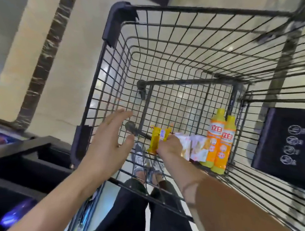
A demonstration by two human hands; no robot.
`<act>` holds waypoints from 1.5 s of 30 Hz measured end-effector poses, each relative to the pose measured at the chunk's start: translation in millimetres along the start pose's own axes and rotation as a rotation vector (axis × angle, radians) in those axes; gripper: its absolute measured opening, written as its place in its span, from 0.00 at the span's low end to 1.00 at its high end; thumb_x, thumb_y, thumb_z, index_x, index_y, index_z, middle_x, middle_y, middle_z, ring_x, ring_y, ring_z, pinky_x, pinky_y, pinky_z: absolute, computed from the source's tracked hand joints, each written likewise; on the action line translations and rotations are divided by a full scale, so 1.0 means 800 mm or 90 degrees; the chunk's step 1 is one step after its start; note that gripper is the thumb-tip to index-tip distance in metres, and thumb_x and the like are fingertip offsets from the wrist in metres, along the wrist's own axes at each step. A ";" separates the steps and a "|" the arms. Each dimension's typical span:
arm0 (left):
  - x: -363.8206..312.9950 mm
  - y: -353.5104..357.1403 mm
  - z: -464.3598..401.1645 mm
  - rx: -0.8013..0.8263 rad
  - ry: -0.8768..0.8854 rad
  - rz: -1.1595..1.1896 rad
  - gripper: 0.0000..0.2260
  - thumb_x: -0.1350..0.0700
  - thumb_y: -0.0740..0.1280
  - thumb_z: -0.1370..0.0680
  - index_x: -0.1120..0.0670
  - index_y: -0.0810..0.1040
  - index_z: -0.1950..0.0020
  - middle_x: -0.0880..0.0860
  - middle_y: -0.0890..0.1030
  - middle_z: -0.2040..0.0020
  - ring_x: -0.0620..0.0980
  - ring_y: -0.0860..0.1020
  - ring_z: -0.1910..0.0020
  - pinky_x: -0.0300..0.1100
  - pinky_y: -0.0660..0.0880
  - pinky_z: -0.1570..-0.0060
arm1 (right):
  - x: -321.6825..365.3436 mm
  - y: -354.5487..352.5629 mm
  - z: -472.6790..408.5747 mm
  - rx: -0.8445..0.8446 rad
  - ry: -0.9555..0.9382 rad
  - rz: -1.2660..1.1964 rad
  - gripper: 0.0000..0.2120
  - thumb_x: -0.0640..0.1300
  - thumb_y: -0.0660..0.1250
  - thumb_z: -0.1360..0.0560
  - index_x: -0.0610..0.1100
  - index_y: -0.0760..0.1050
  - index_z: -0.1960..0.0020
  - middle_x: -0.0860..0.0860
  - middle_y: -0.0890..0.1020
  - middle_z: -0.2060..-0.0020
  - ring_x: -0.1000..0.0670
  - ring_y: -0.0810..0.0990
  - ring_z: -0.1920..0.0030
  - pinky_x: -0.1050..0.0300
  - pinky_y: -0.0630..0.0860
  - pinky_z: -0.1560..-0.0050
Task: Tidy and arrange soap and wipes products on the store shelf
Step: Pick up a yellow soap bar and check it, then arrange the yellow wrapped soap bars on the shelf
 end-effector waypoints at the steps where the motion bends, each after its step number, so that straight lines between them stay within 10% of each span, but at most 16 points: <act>1: 0.002 0.002 0.001 0.006 -0.006 0.001 0.25 0.58 0.67 0.17 0.43 0.68 0.22 0.43 0.65 0.20 0.42 0.59 0.20 0.42 0.57 0.21 | 0.001 0.003 -0.002 -0.002 0.005 0.016 0.14 0.44 0.66 0.20 0.43 0.77 0.36 0.43 0.81 0.37 0.40 0.79 0.35 0.55 0.74 0.38; 7: 0.002 0.002 0.002 0.033 -0.011 -0.011 0.19 0.56 0.66 0.17 0.44 0.74 0.26 0.38 0.69 0.26 0.38 0.64 0.26 0.39 0.61 0.27 | 0.008 0.000 0.012 0.021 0.023 0.069 0.17 0.44 0.64 0.18 0.37 0.72 0.32 0.40 0.78 0.33 0.40 0.77 0.33 0.55 0.74 0.41; 11: -0.008 -0.010 0.011 0.060 -0.016 -0.022 0.15 0.56 0.65 0.16 0.43 0.77 0.31 0.40 0.75 0.32 0.38 0.70 0.32 0.38 0.67 0.33 | 0.026 -0.031 0.059 0.127 -0.022 0.052 0.10 0.41 0.64 0.21 0.41 0.79 0.42 0.42 0.85 0.47 0.40 0.87 0.48 0.45 0.84 0.44; 19: -0.072 -0.082 0.081 0.004 -0.031 0.032 0.11 0.55 0.64 0.15 0.40 0.79 0.37 0.36 0.82 0.42 0.34 0.78 0.43 0.40 0.76 0.40 | 0.090 -0.174 0.238 0.147 -0.340 -0.008 0.05 0.46 0.69 0.22 0.56 0.80 0.54 0.57 0.84 0.57 0.51 0.85 0.53 0.54 0.80 0.53; 32: -0.096 -0.098 0.426 -0.474 -0.088 0.282 0.15 0.63 0.69 0.19 0.40 0.83 0.49 0.41 0.87 0.51 0.42 0.84 0.49 0.43 0.80 0.45 | 0.082 -0.230 0.503 0.326 -0.813 0.085 0.07 0.57 0.70 0.27 0.60 0.82 0.50 0.58 0.86 0.55 0.55 0.84 0.56 0.53 0.82 0.51; 45: -0.039 -0.070 0.848 -0.975 -0.208 0.274 0.10 0.53 0.66 0.17 0.36 0.82 0.45 0.38 0.86 0.52 0.41 0.84 0.52 0.49 0.84 0.51 | -0.045 -0.099 0.825 0.610 -1.096 0.233 0.11 0.58 0.71 0.26 0.57 0.82 0.45 0.53 0.86 0.57 0.50 0.85 0.56 0.54 0.81 0.54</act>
Point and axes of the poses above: each hand's wrist, its own z-axis away from the middle knuckle, its own y-axis out of the palm, x = y × z, the point moved 7 cm from there along -z, towards the middle knuckle
